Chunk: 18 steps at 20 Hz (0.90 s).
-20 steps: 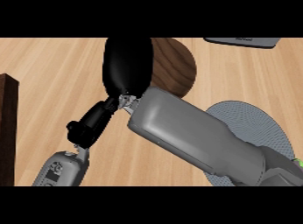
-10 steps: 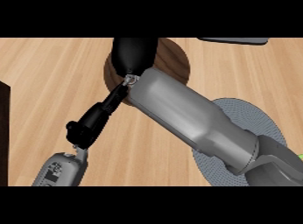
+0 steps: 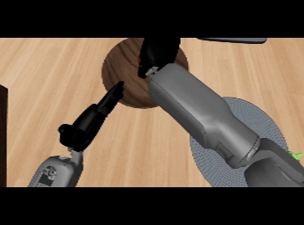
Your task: Pick the tomato from the placemat and place it in the bowl
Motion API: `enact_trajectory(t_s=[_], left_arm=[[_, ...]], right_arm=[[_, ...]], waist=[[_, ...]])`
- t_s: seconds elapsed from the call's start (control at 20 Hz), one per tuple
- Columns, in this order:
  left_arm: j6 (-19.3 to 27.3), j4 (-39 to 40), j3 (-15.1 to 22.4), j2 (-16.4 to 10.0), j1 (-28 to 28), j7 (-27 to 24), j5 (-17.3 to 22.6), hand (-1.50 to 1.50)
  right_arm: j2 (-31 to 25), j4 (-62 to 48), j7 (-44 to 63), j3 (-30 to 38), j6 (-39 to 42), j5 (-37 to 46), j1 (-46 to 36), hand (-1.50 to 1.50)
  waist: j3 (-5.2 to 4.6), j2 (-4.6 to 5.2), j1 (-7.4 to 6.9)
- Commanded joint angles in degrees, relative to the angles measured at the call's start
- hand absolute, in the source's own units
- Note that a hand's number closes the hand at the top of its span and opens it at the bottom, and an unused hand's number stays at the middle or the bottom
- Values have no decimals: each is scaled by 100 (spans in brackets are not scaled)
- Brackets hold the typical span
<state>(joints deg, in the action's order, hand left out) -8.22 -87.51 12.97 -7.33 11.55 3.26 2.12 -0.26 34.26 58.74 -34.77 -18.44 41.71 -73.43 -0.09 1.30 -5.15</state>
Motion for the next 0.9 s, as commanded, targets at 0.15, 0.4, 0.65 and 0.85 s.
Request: enact_trajectory(t_s=[0.15,0.4,0.65,0.85], left_arm=[[148,-199,43,172,34,223,-33,0],[16,-160,-95,-17,-120,61,-23,0],[39,-383,21,83,-135,202,-31,0],[80,-32,-146,3,-327,-171,-118,0]], right_arm=[[25,-408,-1122,501,-496,-1114,435,-150],[26,-740,-1617,657,-1207,-1174,39,-150],[26,-854,-1548,892,-2552,-1147,-17,-150],[25,-720,-1384,1308,-3142,-1279,-101,-150]], waist=[[8,7,23],[7,-16,105],[7,-20,93],[6,-73,305]])
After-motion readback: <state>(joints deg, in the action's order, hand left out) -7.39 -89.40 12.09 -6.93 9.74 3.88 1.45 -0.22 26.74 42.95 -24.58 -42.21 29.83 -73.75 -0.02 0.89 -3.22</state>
